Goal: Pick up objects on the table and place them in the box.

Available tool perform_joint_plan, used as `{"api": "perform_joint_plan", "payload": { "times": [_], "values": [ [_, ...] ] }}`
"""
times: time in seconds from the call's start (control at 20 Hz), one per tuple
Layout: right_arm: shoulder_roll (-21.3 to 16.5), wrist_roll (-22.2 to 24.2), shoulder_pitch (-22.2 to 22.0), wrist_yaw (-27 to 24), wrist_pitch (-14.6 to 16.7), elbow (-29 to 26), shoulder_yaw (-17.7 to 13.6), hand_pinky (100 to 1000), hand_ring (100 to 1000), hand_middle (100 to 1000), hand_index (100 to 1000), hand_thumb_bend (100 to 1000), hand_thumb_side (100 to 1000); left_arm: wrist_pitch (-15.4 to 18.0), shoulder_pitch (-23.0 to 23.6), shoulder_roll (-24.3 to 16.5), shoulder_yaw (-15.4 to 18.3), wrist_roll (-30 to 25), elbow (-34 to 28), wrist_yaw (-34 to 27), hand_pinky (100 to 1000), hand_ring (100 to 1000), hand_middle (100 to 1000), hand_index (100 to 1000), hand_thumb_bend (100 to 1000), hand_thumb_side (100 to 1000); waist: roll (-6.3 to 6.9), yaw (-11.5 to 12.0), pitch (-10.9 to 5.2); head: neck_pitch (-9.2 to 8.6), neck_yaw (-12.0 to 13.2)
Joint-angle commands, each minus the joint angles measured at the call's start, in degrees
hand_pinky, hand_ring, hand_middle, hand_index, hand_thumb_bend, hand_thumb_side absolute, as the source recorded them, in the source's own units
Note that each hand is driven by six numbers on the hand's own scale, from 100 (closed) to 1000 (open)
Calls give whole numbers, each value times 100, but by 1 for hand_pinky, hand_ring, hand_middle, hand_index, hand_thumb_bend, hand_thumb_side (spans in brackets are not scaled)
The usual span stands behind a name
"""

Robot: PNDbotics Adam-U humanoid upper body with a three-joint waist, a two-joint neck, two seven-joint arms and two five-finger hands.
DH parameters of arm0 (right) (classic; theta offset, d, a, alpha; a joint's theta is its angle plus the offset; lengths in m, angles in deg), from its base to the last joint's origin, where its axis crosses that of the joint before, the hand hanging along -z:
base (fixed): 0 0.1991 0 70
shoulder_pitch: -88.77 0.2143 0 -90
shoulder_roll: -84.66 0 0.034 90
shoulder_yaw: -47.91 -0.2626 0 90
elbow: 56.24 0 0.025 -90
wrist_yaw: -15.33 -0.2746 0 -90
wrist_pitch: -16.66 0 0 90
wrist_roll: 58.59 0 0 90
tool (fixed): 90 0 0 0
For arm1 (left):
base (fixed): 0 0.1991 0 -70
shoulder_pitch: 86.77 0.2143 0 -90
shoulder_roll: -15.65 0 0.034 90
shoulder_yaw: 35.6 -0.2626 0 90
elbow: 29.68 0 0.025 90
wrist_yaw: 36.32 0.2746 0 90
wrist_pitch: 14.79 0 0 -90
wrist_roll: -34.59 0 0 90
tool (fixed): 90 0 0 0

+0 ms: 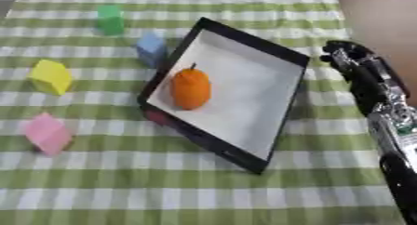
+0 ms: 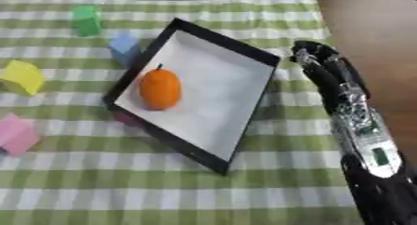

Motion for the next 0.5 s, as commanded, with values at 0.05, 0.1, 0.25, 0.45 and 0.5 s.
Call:
{"api": "perform_joint_plan", "payload": {
  "times": [0.05, 0.1, 0.25, 0.45, 0.5],
  "values": [
    [-182, 3, 30, -3, 2, -89, -19, 975, 788, 734, 750, 135, 473, 202, -47, -576, -110, -620, -40, 48, 821, 775, 792, 848, 478, 477, 46, -1, -203, -16, 24],
    [-187, 5, 26, -1, 1, -88, -17, 975, 788, 734, 750, 136, 473, 236, -38, -672, -154, -761, -52, 37, 820, 776, 793, 849, 485, 484, 49, -1, -206, -16, 31],
    [-203, 8, 15, 1, 1, -84, -10, 975, 788, 733, 749, 136, 473, 283, -18, -944, -292, -1050, -110, -10, 819, 778, 795, 851, 493, 494, 60, 5, -217, -16, 45],
    [-223, 17, 2, 6, -1, -79, 3, 974, 788, 734, 749, 136, 473, 318, -65, -1262, -466, -1304, -186, -79, 817, 781, 797, 853, 505, 494, 73, 24, -231, -16, 42],
    [-228, 21, 0, 8, -2, -78, 8, 974, 788, 734, 749, 136, 474, 328, -99, -1328, -506, -1346, -207, -92, 816, 779, 796, 853, 507, 493, 77, 29, -233, -16, 39]
  ]
}}
